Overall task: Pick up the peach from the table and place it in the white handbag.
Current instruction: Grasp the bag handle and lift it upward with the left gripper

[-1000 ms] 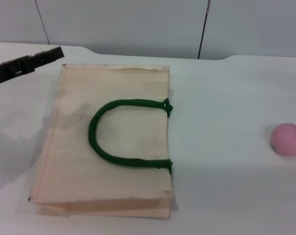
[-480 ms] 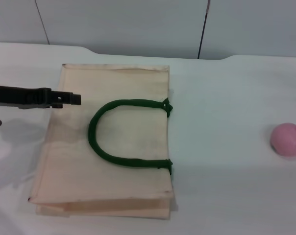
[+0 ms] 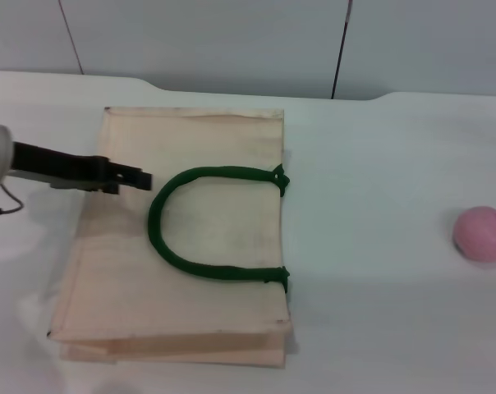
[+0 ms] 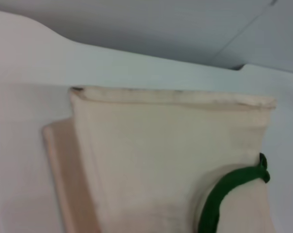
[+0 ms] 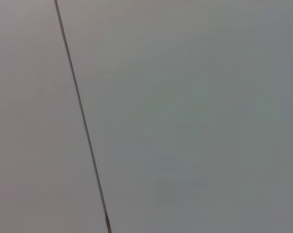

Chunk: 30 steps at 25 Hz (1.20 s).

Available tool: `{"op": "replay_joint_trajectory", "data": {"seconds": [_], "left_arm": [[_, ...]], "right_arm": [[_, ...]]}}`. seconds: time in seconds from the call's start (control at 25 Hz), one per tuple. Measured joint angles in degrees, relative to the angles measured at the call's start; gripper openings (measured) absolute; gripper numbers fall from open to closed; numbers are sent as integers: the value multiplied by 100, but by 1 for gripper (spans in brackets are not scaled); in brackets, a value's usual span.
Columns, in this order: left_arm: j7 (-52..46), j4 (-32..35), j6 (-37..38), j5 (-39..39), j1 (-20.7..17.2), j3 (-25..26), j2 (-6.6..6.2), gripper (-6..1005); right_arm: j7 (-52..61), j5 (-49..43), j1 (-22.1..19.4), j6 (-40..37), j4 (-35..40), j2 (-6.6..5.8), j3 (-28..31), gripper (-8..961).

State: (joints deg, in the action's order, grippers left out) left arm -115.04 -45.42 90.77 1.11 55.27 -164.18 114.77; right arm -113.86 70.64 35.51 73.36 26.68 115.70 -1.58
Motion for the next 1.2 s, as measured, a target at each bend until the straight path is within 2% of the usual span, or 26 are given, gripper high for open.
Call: {"op": "replay_joint_trajectory", "data": {"seconds": [0.16, 0.44, 0.76, 1.0, 1.2], "left_arm": [[14, 437, -367, 143, 140, 0, -16, 755], [-47, 1291, -946, 366, 212, 0, -148, 747], [-85, 1476, -1164, 423, 283, 1, -140, 737], [-326, 2110, -1666, 806, 338, 0, -264, 730], [-346, 2151, -1701, 870, 374, 0, -252, 725]], "right_arm": [[-5, 2, 0, -5, -4, -2, 1, 830], [-11, 3, 9, -6, -13, -1, 3, 826], [-14, 63, 45, -6, -24, 4, 2, 821], [-14, 64, 55, -6, -24, 12, -8, 817], [-14, 64, 63, -6, -30, 14, -1, 814]]}}
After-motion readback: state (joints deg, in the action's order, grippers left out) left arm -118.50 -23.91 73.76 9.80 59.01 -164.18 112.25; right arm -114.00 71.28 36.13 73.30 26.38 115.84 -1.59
